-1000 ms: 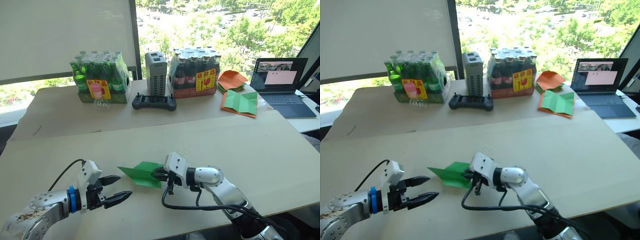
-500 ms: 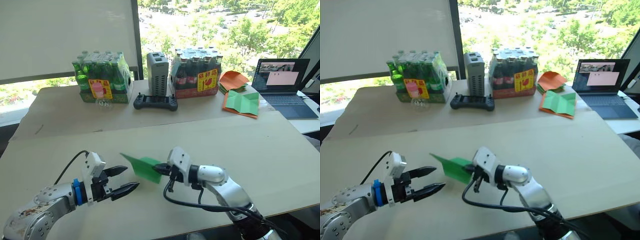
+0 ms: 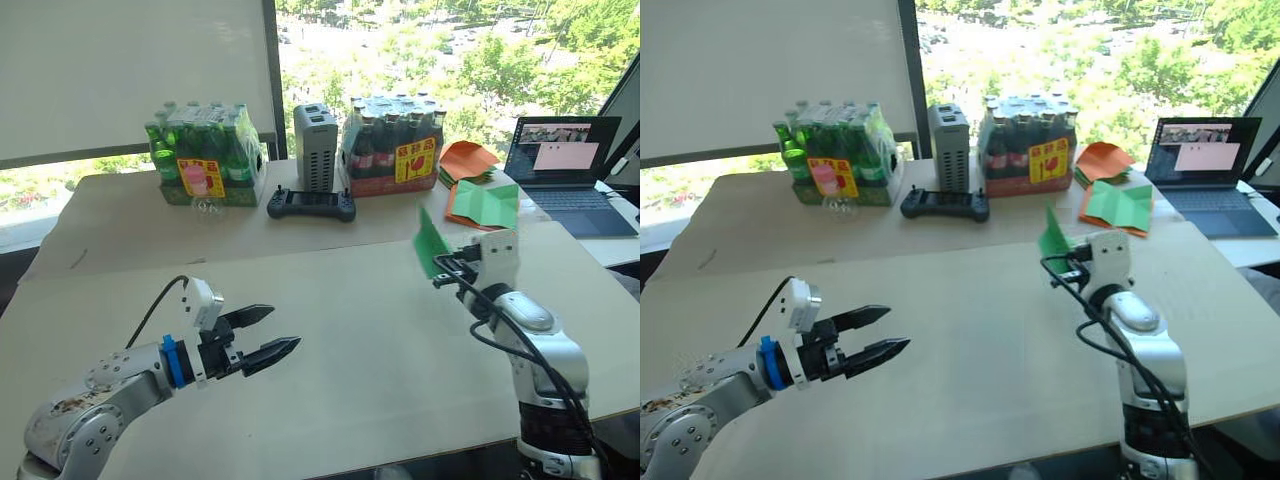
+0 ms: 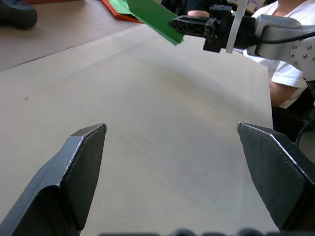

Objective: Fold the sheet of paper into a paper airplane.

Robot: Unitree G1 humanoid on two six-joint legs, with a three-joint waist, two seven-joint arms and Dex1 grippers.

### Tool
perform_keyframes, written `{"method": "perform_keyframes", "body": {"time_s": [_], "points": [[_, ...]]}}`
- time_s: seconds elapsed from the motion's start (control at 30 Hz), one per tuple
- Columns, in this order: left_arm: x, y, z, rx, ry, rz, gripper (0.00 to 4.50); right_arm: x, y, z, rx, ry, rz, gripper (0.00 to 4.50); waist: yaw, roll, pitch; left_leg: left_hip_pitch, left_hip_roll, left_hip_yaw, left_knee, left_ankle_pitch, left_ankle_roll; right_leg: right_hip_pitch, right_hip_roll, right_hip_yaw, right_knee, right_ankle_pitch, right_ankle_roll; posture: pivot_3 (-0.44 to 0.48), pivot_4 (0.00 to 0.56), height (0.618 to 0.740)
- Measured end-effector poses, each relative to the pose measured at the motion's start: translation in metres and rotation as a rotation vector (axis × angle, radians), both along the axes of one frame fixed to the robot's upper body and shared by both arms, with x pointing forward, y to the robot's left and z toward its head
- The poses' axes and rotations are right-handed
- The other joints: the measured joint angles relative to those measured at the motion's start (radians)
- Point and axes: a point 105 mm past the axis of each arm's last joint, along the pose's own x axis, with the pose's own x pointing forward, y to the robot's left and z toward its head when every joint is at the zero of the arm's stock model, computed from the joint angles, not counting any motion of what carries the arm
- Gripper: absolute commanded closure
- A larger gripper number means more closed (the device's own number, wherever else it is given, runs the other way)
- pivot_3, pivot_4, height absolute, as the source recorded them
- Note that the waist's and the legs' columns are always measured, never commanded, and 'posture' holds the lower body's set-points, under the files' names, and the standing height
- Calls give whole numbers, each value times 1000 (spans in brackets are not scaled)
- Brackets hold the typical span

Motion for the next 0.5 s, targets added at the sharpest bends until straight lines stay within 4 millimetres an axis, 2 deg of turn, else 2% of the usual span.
{"method": "perform_keyframes", "body": {"time_s": [0.17, 0.3, 0.4, 0.5], "points": [[0, -5, -5, 10, -7, -5, 0, -5, 2, -33, 10, 124, 7, 4485, -5, 0, 0, 0, 0, 2, 1, 0, 0, 0, 0, 3, 0, 0, 0, 0, 150, 735], [-2, -5, -7, 12, 0, -18, 0, -6, 0, -39, 4, 147, 1, 4485, 2, 0, 0, 0, 0, 2, 1, 0, 0, 0, 0, 3, 1, 0, 0, 0, 150, 735], [-4, -4, -8, 24, 1, -24, 0, -6, -1, -39, 2, 149, 1, 3595, 3, 0, 0, 0, 0, 2, 1, 0, 0, 0, 0, 3, 1, 0, 0, 0, 150, 735], [-4, -4, -9, 31, 0, -30, 0, -6, 0, -40, 9, 152, 3, 2512, 3, 0, 0, 0, 0, 2, 1, 0, 0, 0, 0, 3, 1, 0, 0, 0, 150, 735]]}}
